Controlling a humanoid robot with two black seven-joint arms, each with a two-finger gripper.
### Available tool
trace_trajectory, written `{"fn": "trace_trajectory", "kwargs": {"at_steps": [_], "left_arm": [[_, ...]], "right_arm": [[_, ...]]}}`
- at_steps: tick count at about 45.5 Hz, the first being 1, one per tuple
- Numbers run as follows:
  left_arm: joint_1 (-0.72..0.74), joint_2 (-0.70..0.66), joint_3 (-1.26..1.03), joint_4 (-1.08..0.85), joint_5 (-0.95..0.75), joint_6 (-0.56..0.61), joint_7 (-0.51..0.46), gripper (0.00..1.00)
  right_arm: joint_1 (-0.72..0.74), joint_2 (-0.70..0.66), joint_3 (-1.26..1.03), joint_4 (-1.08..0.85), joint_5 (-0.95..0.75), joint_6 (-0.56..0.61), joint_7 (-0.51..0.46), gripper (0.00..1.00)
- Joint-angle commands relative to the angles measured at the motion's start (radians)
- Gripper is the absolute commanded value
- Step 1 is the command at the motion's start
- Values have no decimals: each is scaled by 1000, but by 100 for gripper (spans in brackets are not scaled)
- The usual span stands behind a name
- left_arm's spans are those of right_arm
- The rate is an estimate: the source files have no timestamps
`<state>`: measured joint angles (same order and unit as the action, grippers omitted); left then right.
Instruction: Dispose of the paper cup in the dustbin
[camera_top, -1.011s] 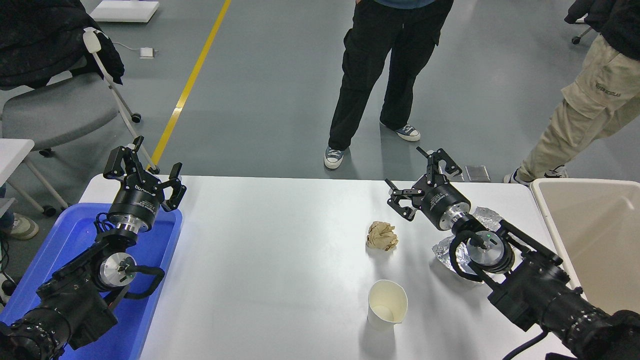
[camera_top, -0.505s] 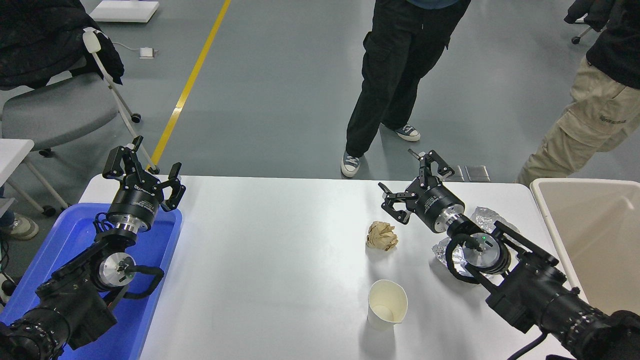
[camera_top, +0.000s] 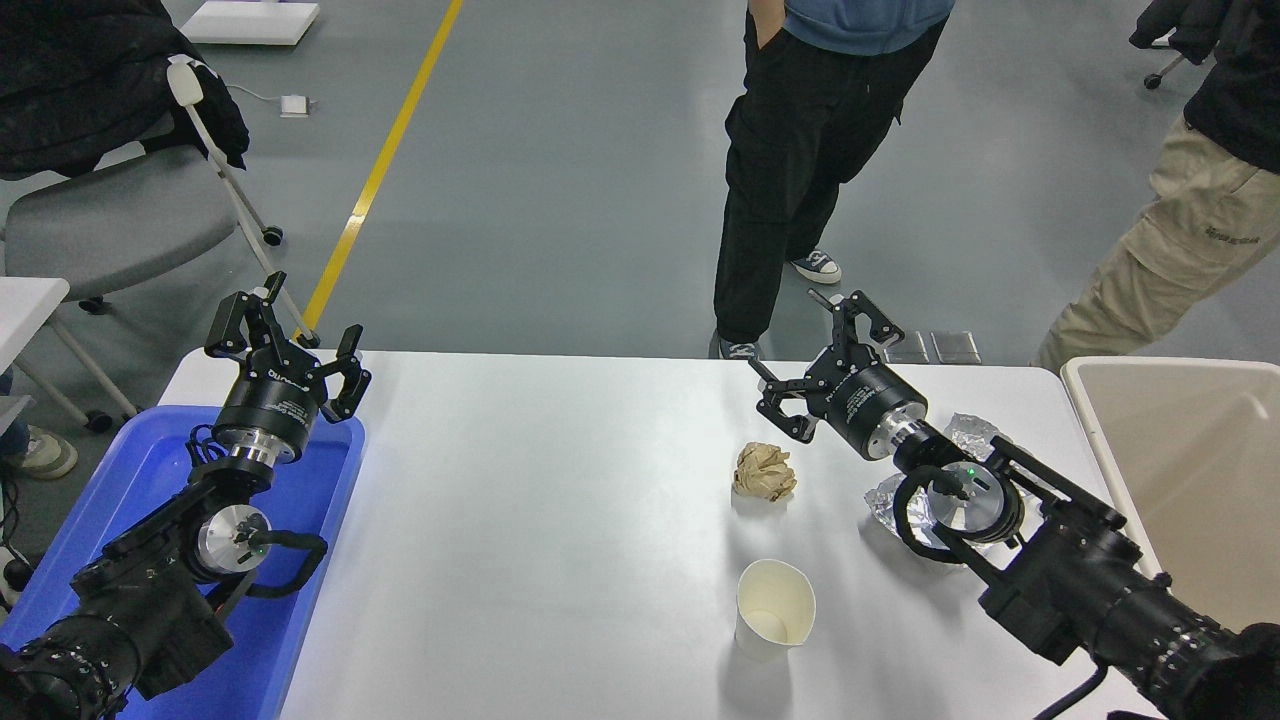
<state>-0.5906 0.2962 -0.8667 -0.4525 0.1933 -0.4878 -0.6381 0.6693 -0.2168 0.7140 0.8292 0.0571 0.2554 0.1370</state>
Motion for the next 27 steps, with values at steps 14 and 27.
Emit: {"fn": "trace_trajectory", "kwargs": {"at_steps": [14,27], "left_arm": [[0,0,0,0,0,0,0,100],[0,0,0,0,0,0,0,100]], "right_arm": [[-125,-325,-59,476,-166,-61,1,100],[-221,-495,-90,656,-396,-70,1,100]]}}
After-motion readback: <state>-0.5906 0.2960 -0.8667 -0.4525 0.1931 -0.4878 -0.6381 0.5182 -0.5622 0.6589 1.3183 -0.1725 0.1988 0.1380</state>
